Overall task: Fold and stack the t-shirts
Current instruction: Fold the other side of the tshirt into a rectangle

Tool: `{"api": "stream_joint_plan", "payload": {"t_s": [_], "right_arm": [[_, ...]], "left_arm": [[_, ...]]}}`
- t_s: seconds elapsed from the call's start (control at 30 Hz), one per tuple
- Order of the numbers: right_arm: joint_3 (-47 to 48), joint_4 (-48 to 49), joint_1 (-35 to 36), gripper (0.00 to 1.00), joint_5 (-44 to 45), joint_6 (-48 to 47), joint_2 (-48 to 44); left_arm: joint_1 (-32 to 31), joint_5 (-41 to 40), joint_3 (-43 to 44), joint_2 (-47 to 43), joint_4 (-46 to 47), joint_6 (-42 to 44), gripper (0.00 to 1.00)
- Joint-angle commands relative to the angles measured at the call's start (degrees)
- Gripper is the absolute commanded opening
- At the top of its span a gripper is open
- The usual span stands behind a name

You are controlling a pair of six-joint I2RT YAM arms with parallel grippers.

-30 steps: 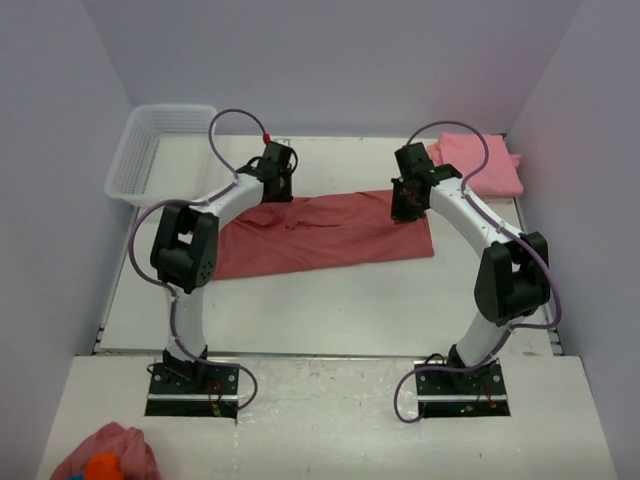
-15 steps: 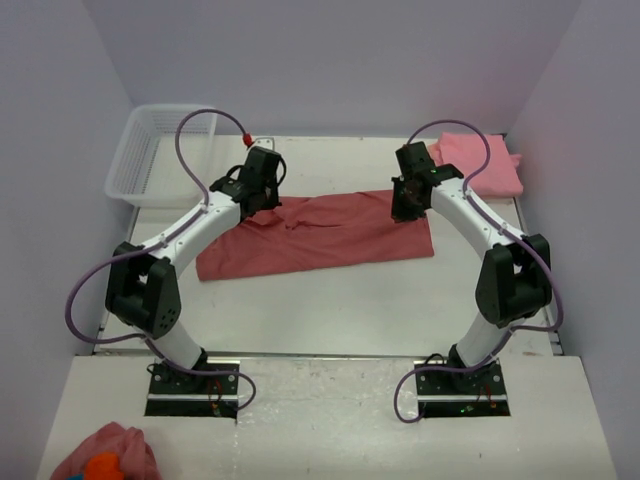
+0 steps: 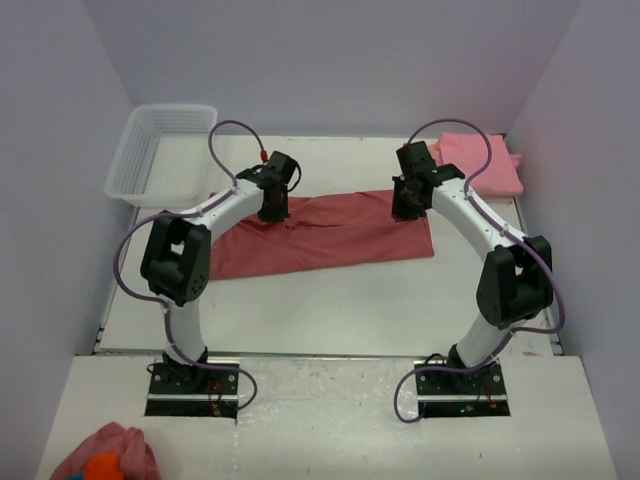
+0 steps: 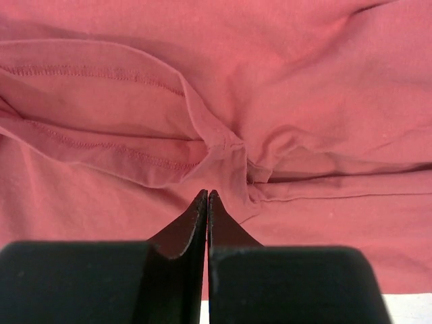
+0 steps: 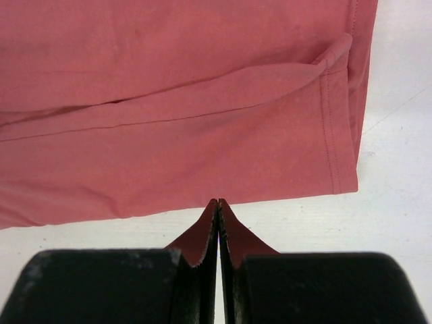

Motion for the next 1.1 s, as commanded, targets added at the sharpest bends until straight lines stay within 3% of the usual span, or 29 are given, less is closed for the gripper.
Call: {"api": "stream_joint_plan", "payload": {"t_s": [0.0,0.67,1.07], "right_arm": [[2.4,0.3,0.2,0.0,0.4,-1.1,-2.2],[1.2,1.0,0.2,0.0,0.2,-0.7,-2.5],[0.7,1.6,0.2,0.0,0.2,-0.7,-1.3]], "left_arm": [[0.3,0.0,3.8,0.7,-2.9,-0.9,0.0],[2.0,-3.5,4.5,6.1,-5.6,-1.0,0.0],[4.7,-4.4,19.2,17.4,-5.1,4.4,0.0]]}}
